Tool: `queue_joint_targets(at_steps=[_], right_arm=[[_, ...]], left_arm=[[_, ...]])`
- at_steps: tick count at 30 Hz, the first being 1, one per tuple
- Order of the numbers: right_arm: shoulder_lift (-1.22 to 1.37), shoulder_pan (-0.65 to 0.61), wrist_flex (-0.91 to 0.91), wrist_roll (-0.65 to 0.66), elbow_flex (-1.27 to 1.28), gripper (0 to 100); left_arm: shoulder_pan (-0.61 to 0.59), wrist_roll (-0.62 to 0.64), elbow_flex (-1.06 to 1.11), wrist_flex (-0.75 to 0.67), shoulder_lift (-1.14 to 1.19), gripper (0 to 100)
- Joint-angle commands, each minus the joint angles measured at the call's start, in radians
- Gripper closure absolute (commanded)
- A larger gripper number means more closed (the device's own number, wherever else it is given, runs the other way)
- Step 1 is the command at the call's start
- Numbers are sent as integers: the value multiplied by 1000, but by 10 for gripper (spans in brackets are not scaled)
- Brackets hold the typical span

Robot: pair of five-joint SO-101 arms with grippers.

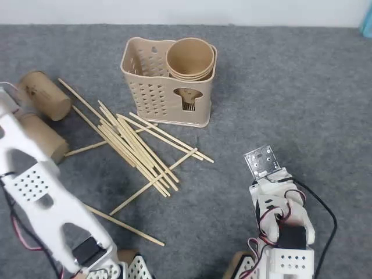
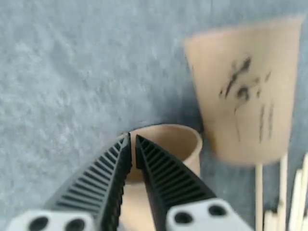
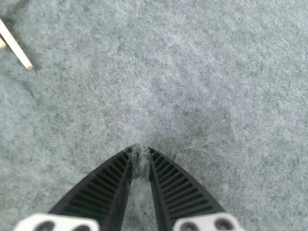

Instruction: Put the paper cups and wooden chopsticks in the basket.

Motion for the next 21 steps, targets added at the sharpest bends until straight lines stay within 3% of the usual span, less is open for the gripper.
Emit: queue_joint_targets(at_steps=[1, 7, 13, 21], right_arm=[[-13, 4, 5, 11, 6, 991], [-13, 7, 5, 11, 5, 991], [-13, 7, 5, 11, 5, 991], [-13, 8, 2, 11, 5, 991]], left_arm=[[43, -48, 335, 37, -241, 985], [101, -109, 657, 35, -425, 985], [98, -115, 794, 35, -571, 985], [106, -215, 1079, 34, -783, 985]])
